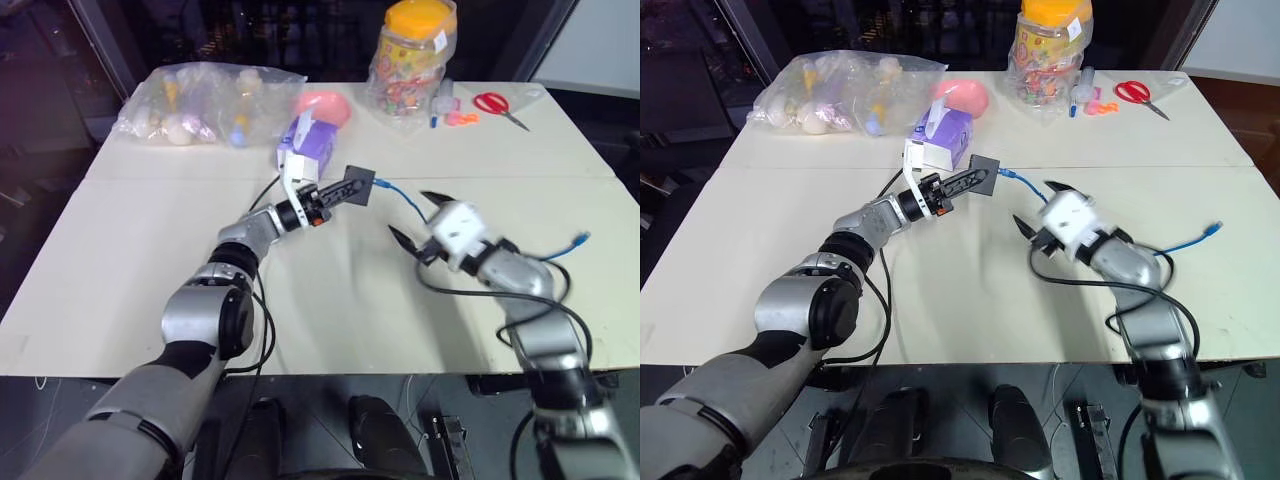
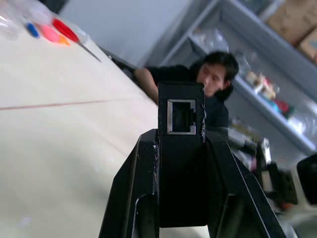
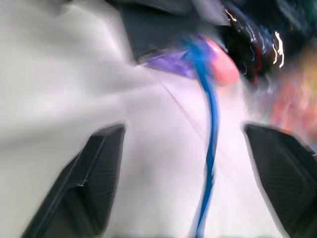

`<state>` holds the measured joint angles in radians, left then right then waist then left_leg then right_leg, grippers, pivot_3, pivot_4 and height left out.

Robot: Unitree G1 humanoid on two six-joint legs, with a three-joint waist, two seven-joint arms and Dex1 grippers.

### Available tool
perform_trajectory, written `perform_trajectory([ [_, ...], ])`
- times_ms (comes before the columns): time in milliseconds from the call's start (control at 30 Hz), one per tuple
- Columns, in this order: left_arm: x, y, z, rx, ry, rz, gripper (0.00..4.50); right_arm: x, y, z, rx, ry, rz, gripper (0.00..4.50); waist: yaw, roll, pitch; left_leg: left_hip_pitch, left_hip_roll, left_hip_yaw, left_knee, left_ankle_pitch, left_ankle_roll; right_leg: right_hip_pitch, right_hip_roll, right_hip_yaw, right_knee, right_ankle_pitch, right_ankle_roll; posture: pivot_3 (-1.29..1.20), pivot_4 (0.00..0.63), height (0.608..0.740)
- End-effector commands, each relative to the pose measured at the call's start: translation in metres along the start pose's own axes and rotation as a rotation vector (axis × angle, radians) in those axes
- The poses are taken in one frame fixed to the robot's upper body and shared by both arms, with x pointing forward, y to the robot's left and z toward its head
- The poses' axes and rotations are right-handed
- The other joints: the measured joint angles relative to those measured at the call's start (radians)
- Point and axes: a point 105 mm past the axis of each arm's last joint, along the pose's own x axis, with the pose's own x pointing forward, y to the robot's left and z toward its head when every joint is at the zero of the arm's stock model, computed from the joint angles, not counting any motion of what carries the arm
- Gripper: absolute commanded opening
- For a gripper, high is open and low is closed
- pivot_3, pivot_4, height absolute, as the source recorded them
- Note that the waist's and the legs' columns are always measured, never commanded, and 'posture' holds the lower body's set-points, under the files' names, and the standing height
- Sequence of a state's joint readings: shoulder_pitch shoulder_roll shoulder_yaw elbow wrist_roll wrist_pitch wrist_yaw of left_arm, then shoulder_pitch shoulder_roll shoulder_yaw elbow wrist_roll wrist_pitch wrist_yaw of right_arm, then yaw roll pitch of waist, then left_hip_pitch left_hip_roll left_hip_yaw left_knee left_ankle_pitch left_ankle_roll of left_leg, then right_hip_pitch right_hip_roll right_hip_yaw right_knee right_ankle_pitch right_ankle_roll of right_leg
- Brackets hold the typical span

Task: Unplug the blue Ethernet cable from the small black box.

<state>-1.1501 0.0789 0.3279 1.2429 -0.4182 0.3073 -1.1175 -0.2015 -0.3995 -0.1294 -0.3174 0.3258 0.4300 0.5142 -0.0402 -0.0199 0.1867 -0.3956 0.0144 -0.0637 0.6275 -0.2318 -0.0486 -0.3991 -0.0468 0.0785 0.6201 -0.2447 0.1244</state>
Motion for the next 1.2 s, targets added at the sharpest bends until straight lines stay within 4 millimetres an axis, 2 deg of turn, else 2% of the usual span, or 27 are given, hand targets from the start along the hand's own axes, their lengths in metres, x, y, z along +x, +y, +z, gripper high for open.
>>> perform_trajectory([
  [33, 0.008, -0.015, 0.015, -0.046, -0.060, -0.092, 0.52, -0.010, 0.011, 0.040, 0.400, -0.181, 0.037, 3.77, -0.004, 0.000, 0.000, 0.000, 0.000, 0.000, 0.000, 0.000, 0.000, 0.000, 0.000, 0.000, 0.000, 0.000, 0.000, 0.00, 0.150, 0.739],
  [100, 0.008, -0.025, 0.019, -0.176, -0.103, -0.172, 0.52, -0.010, 0.020, 0.046, 0.663, -0.279, 0.071, 3.77, -0.003, 0.000, 0.000, 0.001, 0.000, 0.000, 0.000, 0.000, 0.000, 0.001, 0.000, 0.000, 0.000, 0.000, 0.000, 0.00, 0.150, 0.739],
  [133, 0.008, -0.029, 0.020, -0.218, -0.115, -0.200, 0.52, -0.009, 0.022, 0.049, 0.737, -0.305, 0.080, 3.77, -0.004, 0.000, 0.000, 0.002, 0.000, 0.000, 0.001, 0.000, 0.000, 0.001, 0.000, 0.000, 0.000, 0.000, -0.001, 0.00, 0.150, 0.739],
  [267, 0.008, -0.038, 0.013, -0.308, -0.098, -0.270, 0.52, 0.005, 0.027, 0.046, 0.852, -0.327, 0.063, 3.77, -0.004, 0.000, 0.000, 0.003, 0.001, 0.000, 0.000, 0.000, 0.000, 0.002, 0.000, 0.000, 0.000, 0.000, -0.001, 0.00, 0.150, 0.739],
  [500, 0.003, -0.052, 0.006, -0.380, -0.072, -0.339, 0.52, 0.019, 0.023, 0.050, 0.899, -0.384, 0.019, 3.77, -0.004, 0.000, 0.000, 0.002, 0.001, 0.000, -0.001, 0.000, 0.000, 0.000, 0.000, 0.000, 0.001, 0.000, -0.001, 0.00, 0.150, 0.739],
  [633, 0.000, -0.053, 0.002, -0.390, -0.065, -0.334, 0.52, 0.026, 0.029, 0.053, 0.878, -0.380, 0.047, 3.77, -0.004, 0.000, 0.000, 0.002, 0.001, 0.000, -0.001, 0.000, 0.000, 0.000, 0.000, 0.000, 0.001, 0.000, -0.001, 0.00, 0.150, 0.739],
  [967, 0.000, -0.057, -0.005, -0.395, -0.043, -0.337, 0.52, 0.029, 0.031, 0.050, 0.874, -0.376, 0.047, 3.77, -0.004, 0.000, 0.000, 0.001, 0.001, 0.000, -0.001, 0.000, 0.000, 0.000, 0.000, 0.000, 0.000, 0.000, -0.001, 0.00, 0.150, 0.739],
  [1067, 0.000, -0.057, -0.005, -0.396, -0.042, -0.339, 0.52, 0.028, 0.028, 0.051, 0.876, -0.395, 0.035, 2.91, -0.004, 0.000, 0.000, 0.001, 0.001, 0.000, -0.001, 0.000, 0.000, 0.000, 0.000, 0.000, 0.000, 0.000, -0.001, 0.00, 0.150, 0.739],
  [1200, 0.000, -0.058, -0.006, -0.398, -0.041, -0.341, 0.52, 0.028, 0.028, 0.051, 0.873, -0.403, 0.031, 0.96, -0.004, 0.000, 0.000, 0.001, 0.001, 0.000, -0.001, 0.000, 0.000, 0.000, 0.000, 0.000, -0.001, 0.000, -0.001, 0.00, 0.150, 0.739],
])
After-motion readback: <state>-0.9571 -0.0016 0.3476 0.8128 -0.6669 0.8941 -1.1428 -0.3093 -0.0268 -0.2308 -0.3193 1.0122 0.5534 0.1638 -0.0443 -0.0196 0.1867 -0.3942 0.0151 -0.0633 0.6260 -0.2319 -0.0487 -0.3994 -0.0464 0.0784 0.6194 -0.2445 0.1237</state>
